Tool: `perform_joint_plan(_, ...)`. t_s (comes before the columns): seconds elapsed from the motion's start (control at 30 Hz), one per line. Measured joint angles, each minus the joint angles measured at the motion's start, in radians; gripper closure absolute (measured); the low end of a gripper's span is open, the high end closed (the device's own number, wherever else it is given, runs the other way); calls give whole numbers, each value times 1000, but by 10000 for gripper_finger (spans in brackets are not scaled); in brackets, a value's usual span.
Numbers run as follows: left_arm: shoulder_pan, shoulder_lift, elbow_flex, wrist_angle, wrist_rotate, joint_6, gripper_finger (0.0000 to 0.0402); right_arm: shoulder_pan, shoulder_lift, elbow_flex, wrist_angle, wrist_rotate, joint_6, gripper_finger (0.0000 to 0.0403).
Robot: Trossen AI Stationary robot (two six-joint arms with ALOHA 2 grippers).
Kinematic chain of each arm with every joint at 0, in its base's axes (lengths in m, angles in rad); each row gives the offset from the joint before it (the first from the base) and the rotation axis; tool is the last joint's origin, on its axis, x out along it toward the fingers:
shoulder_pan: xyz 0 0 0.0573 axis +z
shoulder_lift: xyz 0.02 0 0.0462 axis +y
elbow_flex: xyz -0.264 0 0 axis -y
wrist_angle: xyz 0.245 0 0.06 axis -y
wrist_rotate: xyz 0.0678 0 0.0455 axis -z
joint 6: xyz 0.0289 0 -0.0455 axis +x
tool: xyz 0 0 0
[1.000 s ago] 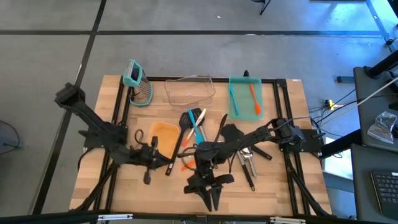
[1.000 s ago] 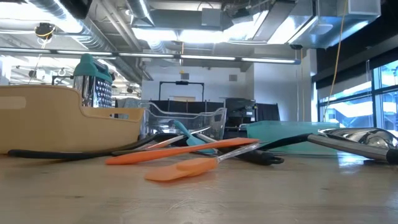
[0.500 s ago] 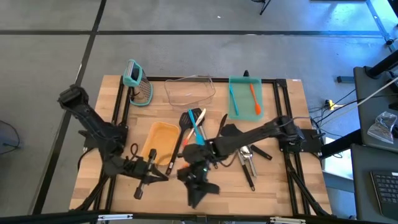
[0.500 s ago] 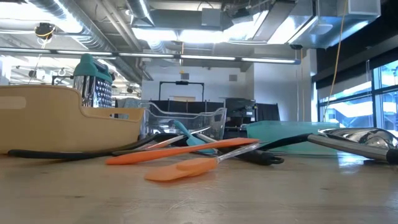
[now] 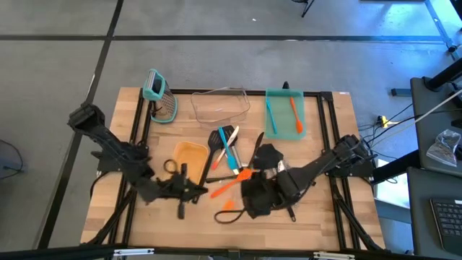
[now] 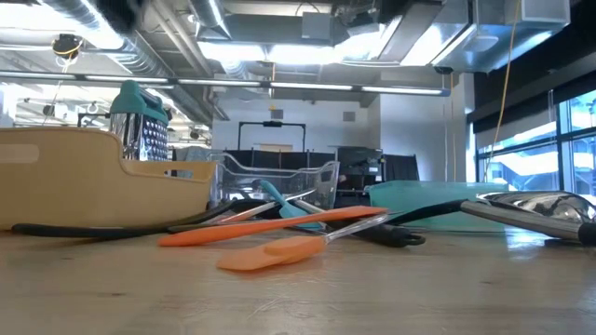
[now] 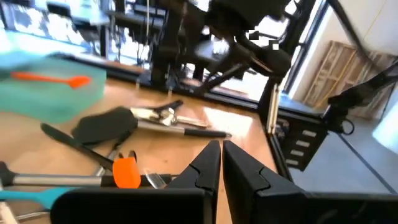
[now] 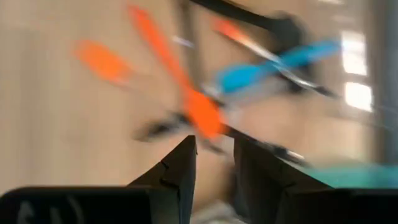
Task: Pick & Place Kitchen Items
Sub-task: Put the orange spatula into the green bin
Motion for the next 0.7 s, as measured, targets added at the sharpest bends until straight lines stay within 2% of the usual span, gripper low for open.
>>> perform_joint_plan(0.13,142,47,6,-13,212,-37,386,12,0,-40,-144,195,132,291)
perform_joint_plan(0.27,267,92,70,-126,374,-37,377,-8,1,-81,-221,298,204,291)
perform_joint_plan(0.33,312,106,131,-230,423,-18,363,-28,0,-100,-230,341,212,291)
perform_joint_plan(0.47,354,137,269,-488,439,70,320,-75,-2,-129,-230,416,188,291)
perform_joint_plan(0.57,362,161,341,-656,406,73,285,-114,-4,-138,-230,426,177,291)
perform_joint_plan(0.63,354,177,354,-714,373,39,264,-140,-4,-138,-228,389,165,291)
perform_joint_plan(0.7,337,191,354,-766,345,8,246,-161,-4,-138,-212,297,166,291)
